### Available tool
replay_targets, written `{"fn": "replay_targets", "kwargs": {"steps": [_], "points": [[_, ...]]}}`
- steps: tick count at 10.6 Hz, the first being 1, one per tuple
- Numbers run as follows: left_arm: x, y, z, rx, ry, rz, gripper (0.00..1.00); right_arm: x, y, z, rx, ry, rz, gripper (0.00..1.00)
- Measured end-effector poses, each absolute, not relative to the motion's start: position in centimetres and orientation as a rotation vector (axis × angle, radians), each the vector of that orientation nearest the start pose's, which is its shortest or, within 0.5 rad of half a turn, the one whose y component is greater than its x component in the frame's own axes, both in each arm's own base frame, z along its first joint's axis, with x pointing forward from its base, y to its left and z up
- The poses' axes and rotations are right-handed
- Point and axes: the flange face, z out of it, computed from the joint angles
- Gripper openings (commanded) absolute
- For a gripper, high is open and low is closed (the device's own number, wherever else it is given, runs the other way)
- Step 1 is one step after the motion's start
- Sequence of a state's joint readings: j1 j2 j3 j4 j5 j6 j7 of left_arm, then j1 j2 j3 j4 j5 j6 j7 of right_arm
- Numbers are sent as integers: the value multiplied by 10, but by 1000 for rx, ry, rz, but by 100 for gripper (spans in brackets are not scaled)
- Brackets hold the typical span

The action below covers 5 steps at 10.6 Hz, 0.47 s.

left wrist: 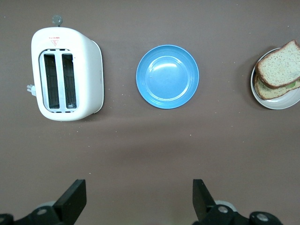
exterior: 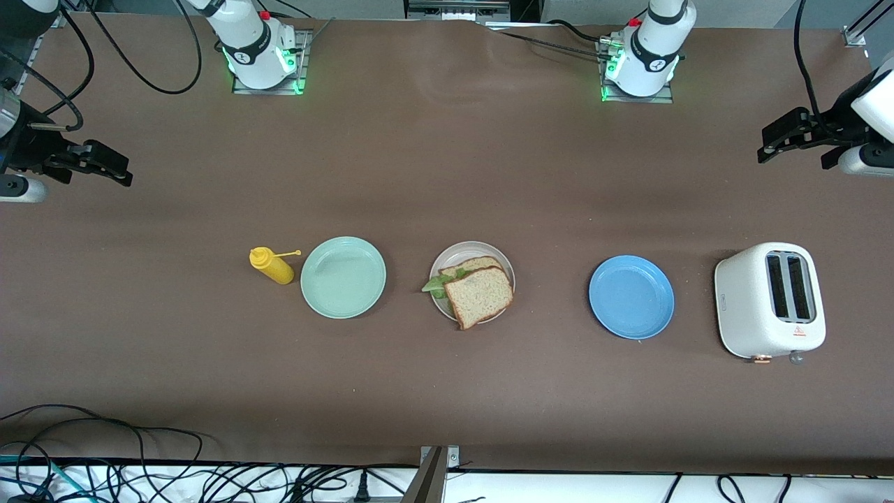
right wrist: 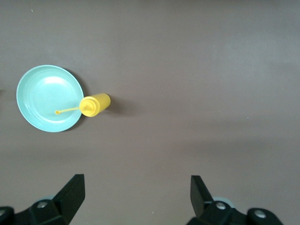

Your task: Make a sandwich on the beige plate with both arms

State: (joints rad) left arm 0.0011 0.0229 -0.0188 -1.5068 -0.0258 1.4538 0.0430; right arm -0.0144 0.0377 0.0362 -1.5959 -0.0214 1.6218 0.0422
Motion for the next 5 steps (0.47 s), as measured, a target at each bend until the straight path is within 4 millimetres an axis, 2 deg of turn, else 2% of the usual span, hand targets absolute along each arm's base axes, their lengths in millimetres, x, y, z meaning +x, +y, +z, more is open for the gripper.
{"fn": "replay_targets", "kwargs": {"steps": [2, 5], "points": [[551, -12, 629, -3165, 97, 129, 100, 568, 19, 598, -3161, 7, 7, 100], [552, -12, 628, -3165, 96, 130, 100, 568, 20, 597, -3159, 4, 11, 100]]}}
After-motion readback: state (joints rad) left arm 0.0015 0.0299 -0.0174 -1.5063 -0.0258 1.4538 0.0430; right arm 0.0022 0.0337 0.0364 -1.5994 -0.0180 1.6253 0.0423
